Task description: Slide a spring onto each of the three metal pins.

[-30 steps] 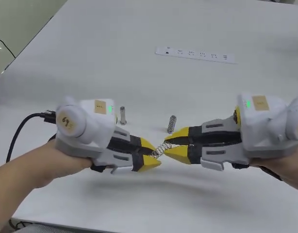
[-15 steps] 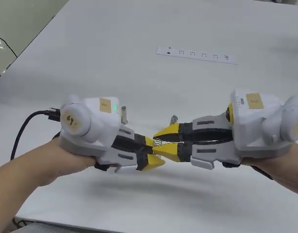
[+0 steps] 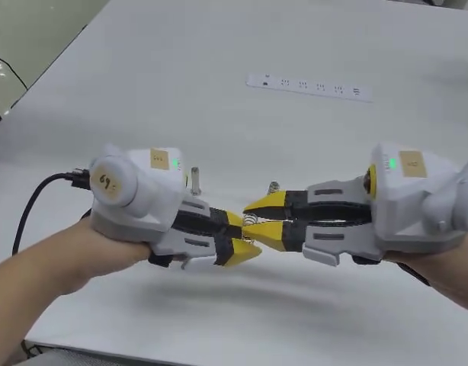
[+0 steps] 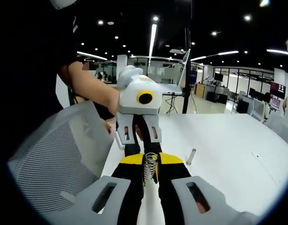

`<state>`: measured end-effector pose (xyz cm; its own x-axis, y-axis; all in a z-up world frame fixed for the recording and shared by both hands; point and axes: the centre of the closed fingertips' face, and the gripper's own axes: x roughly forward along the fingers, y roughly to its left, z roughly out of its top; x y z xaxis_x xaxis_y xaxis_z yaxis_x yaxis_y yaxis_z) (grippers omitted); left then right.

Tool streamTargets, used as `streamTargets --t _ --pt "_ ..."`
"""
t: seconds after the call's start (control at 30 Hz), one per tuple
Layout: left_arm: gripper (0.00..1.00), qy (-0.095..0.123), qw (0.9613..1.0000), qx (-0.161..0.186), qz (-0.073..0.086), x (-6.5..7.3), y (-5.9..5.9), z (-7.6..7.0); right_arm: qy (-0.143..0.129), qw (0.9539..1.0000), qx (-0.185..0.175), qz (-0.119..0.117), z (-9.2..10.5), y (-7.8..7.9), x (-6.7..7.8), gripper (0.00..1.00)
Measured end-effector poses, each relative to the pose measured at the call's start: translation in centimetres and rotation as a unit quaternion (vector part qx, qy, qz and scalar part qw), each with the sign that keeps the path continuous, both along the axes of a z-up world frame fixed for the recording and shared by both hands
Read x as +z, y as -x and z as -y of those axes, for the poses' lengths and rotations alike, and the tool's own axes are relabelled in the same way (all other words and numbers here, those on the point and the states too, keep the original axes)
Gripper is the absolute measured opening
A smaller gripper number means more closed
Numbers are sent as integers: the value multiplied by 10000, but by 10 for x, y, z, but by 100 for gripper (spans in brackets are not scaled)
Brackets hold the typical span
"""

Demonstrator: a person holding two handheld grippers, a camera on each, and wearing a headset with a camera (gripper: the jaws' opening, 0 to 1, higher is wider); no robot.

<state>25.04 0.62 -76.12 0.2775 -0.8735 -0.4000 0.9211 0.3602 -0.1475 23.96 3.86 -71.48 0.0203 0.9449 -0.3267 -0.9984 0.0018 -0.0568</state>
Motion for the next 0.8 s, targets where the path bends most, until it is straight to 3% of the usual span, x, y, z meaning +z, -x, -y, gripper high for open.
streamTargets --t 0.2,0.37,0.53,0.8 --pt "5 -25 9999 129 -110 -2 -2 -6 8 10000 -18 51 -1 -1 0 7" --pt "15 -58 9993 293 -220 -4 -3 -14 32 10000 -51 68 -1 -5 0 7" --pt "19 -108 9988 453 -179 -5 -6 -24 66 9999 -98 90 1 -9 -2 7" --pt "35 -193 9965 812 -97 -5 -14 -44 109 9997 -171 114 3 -14 -4 8"
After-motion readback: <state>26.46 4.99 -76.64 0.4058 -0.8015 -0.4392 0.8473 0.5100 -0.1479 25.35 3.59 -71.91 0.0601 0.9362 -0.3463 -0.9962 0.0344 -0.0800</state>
